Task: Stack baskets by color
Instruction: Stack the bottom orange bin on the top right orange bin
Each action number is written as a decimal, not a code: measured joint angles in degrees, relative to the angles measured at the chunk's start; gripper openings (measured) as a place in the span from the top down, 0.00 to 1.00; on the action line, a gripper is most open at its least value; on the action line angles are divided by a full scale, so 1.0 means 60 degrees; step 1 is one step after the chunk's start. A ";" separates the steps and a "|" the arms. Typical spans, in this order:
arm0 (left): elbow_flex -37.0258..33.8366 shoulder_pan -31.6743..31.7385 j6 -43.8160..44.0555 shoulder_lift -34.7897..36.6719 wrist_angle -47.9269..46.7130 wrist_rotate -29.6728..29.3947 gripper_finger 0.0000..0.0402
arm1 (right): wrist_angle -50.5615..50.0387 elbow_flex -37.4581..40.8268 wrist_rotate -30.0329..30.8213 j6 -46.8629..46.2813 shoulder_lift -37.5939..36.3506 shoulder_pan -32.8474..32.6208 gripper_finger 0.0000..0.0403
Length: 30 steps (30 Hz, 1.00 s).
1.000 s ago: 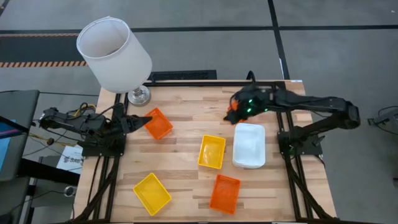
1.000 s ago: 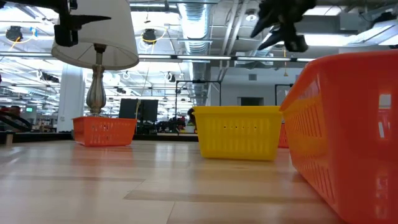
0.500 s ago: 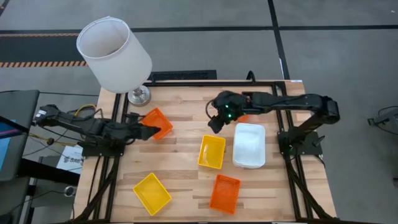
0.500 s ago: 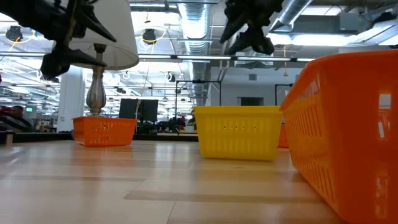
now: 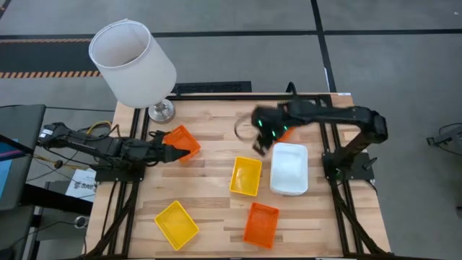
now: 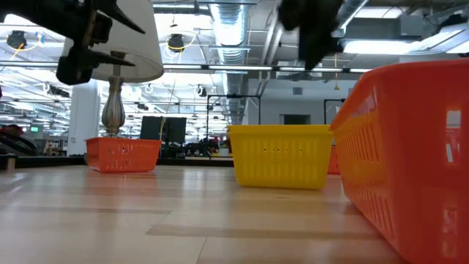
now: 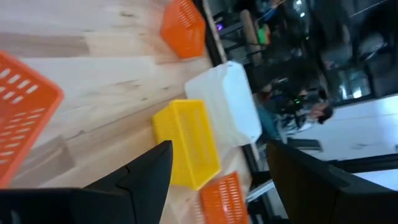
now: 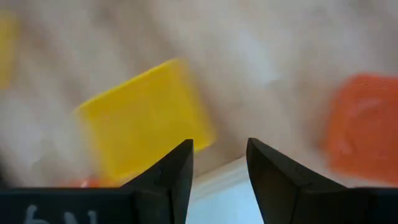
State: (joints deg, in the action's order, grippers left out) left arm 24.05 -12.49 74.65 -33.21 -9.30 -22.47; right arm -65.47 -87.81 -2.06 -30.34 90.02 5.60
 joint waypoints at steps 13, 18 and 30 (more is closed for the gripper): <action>0.0004 0.0000 -0.0088 0.0882 0.0033 -0.0299 0.39 | -0.0330 -0.0004 0.1326 -0.6743 0.0206 -0.6084 0.59; 0.0004 0.0000 -0.0222 0.0874 -0.0048 -0.0344 0.39 | -0.0312 0.0000 0.1060 -0.6904 0.1591 -0.6673 0.53; 0.0000 0.0000 -0.0404 0.0874 -0.0057 -0.0215 0.39 | 0.0287 0.0004 0.0584 -0.5007 0.3187 -0.6234 0.36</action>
State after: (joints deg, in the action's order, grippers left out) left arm 24.05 -12.49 72.23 -27.97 -9.64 -23.76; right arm -63.75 -87.79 1.44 -60.38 109.14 -31.81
